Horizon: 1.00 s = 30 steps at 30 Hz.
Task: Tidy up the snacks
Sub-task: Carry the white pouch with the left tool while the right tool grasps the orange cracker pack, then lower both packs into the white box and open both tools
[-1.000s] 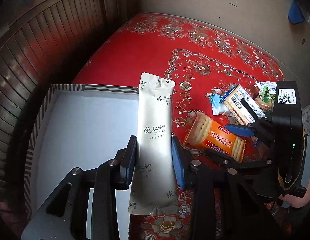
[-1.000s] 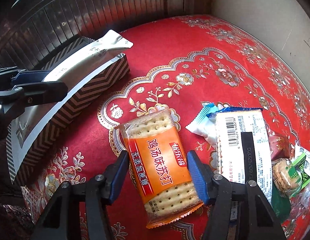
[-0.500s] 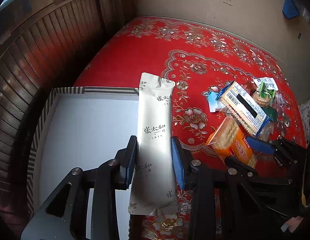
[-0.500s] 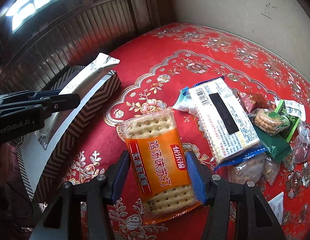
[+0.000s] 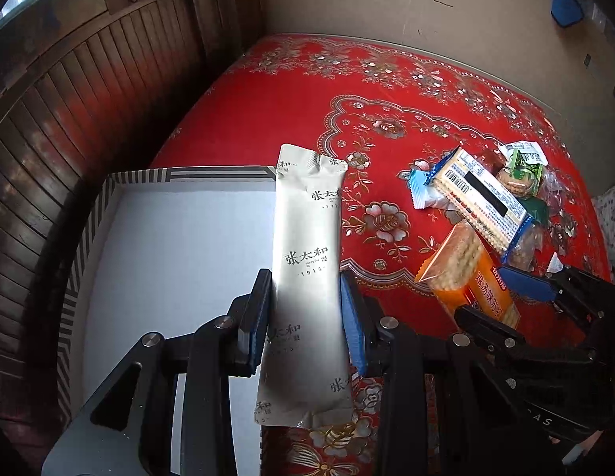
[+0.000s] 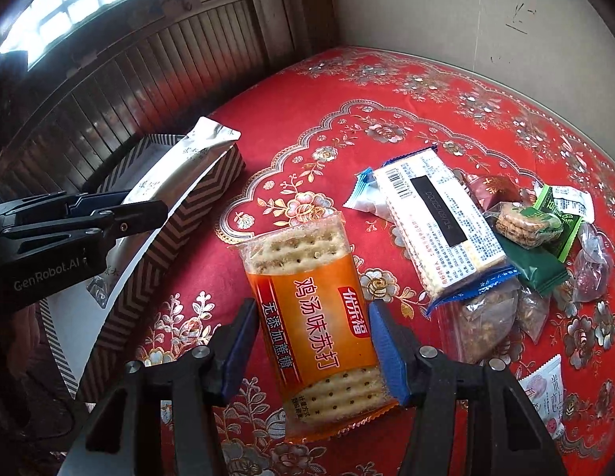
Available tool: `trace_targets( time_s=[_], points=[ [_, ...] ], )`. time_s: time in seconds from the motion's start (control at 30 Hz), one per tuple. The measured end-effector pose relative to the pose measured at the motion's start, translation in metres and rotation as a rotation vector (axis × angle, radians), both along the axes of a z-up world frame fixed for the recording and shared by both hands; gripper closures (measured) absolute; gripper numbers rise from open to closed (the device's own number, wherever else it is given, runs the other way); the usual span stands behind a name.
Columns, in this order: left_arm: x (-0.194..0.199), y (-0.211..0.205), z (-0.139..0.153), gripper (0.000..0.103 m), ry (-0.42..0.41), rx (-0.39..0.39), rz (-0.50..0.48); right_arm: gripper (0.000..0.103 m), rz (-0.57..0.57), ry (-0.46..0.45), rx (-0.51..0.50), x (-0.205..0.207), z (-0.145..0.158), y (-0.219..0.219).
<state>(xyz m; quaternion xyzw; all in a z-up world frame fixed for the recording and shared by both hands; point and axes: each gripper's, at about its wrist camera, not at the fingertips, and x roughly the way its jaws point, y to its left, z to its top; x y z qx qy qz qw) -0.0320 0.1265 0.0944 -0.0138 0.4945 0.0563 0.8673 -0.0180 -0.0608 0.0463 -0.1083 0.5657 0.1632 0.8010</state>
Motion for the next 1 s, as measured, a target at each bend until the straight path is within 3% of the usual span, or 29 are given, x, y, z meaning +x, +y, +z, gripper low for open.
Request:
trace_targets(
  time_s=[0.5, 1.0],
  points=[
    [-0.019, 0.049, 0.014, 0.07, -0.044, 0.025, 0.088, 0.048, 0.073, -0.028, 0.063, 0.014, 0.018, 0.064],
    [-0.031, 0.141, -0.014, 0.07, 0.026, 0.024, 0.233, 0.048, 0.097, 0.065, 0.166, 0.059, -0.024, 0.162]
  ],
)
